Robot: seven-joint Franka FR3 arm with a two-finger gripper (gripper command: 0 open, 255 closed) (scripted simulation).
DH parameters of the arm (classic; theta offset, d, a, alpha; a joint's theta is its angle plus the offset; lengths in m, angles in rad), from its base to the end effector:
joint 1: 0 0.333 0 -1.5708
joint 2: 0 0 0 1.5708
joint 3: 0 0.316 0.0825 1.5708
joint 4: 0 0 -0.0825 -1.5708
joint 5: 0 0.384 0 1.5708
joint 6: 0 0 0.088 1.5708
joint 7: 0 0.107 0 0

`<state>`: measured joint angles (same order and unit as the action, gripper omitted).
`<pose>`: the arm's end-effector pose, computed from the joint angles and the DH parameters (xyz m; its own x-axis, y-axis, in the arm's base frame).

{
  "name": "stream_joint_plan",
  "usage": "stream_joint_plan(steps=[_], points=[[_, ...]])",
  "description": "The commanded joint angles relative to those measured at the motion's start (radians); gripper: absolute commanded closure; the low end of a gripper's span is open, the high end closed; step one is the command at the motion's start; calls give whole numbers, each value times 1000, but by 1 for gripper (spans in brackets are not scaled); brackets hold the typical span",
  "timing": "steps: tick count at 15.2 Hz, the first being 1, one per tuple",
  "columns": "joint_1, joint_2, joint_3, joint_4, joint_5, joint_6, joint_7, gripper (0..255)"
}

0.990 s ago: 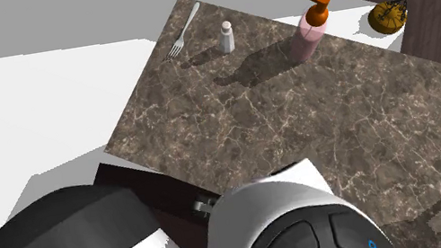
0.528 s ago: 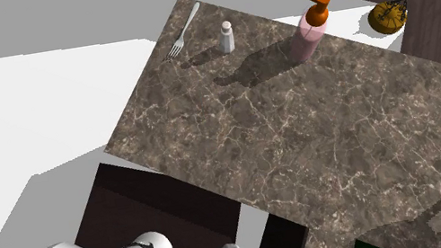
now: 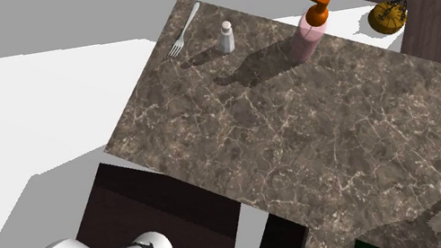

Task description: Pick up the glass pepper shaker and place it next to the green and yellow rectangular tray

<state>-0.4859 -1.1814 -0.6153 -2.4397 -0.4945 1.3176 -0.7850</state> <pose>0.0000 -0.2814 0.5479 0.9971 -0.0734 0.0189 -0.0713 -0.9930 -0.0941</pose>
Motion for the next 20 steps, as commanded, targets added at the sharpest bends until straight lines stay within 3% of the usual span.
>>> stream_joint_plan(steps=[1,11,20], points=[[-18,-17,-39,23,-48,-25,-54,255],[-65,-59,-197,189,-247,-130,-307,255],[-32,-40,-340,417,-416,-180,-541,255]])
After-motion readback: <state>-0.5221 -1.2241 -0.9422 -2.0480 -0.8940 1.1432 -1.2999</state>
